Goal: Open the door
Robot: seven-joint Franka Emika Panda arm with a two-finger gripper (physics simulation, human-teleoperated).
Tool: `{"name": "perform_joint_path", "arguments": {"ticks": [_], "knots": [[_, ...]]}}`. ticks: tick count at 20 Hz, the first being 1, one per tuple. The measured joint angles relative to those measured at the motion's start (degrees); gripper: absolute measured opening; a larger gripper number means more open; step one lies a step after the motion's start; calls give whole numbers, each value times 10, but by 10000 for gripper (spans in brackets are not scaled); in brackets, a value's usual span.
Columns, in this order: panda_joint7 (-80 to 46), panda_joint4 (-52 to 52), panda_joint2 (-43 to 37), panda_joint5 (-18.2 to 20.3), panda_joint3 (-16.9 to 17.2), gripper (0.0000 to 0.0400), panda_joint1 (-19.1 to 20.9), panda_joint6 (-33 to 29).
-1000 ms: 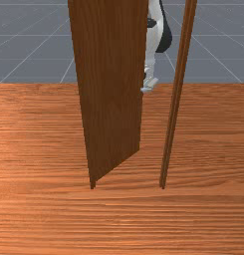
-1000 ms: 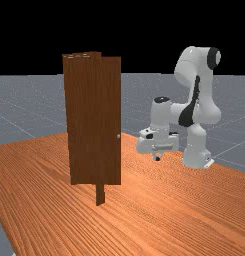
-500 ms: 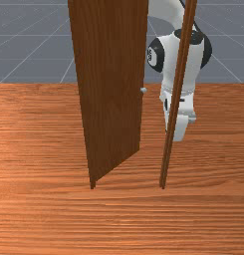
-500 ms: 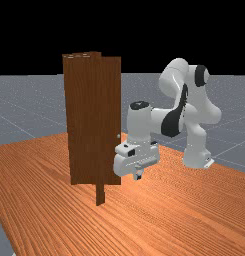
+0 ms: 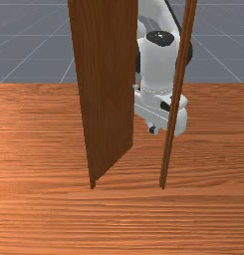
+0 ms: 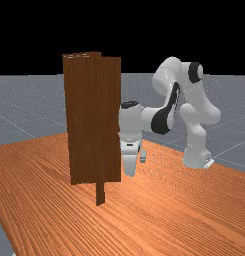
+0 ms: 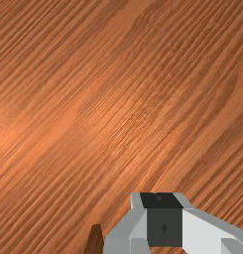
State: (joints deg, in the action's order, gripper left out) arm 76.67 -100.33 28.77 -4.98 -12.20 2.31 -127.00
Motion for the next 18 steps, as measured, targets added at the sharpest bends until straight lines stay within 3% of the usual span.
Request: {"name": "perform_joint_path", "arguments": {"ticks": [14, 18], "knots": [[295, -97, -68, 34, -9, 0, 48, 9], [389, -107, -76, 35, 2, 0, 79, 16]]}}
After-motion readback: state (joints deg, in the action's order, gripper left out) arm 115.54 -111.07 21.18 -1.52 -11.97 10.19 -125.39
